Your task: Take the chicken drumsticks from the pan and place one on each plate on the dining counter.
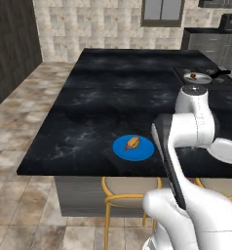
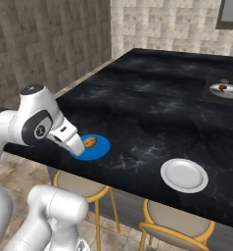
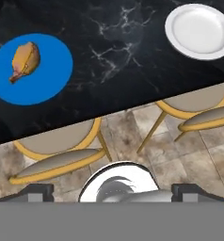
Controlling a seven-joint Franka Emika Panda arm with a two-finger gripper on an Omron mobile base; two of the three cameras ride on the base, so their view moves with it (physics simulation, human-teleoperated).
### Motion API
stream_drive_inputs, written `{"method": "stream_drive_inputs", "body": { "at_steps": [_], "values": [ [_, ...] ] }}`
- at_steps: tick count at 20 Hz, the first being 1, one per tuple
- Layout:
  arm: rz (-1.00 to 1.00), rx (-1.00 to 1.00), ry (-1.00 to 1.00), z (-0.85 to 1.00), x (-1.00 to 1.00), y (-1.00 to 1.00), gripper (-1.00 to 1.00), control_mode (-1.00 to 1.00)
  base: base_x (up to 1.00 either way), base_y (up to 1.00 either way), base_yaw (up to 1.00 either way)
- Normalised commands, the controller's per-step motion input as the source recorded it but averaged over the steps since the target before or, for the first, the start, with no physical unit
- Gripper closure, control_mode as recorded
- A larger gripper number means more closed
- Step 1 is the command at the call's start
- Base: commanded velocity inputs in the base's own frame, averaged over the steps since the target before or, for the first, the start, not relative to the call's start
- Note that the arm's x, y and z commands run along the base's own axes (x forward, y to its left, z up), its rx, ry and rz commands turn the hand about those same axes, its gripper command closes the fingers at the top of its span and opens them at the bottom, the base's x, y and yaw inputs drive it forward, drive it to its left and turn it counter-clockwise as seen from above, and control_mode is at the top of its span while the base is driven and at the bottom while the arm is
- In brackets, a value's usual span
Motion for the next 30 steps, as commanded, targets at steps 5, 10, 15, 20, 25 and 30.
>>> {"method": "stream_drive_inputs", "body": {
  "at_steps": [5, 10, 15, 20, 25, 30],
  "values": [
    [0.0, -0.15, 0.24, -0.79, -0.16, -0.15, -1.0, -1.0, 0.0, 0.0, 0.0],
    [0.0, -0.11, 0.19, -0.59, -0.09, -0.01, -1.0, 1.0, -0.07, -0.06, -0.03],
    [0.0, 0.0, 0.0, 0.0, 0.0, 0.0, -1.0, 1.0, -0.5, -0.53, -0.33],
    [0.0, 0.0, 0.0, 0.0, 0.0, 0.0, -1.0, 1.0, -0.58, -0.94, -0.34],
    [0.0, 0.0, 0.0, 0.0, 0.0, 0.0, -1.0, 1.0, -0.55, -1.0, -0.23],
    [0.0, 0.0, 0.0, 0.0, 0.0, 0.0, -1.0, 1.0, -0.18, -1.0, -0.19]
  ]
}}
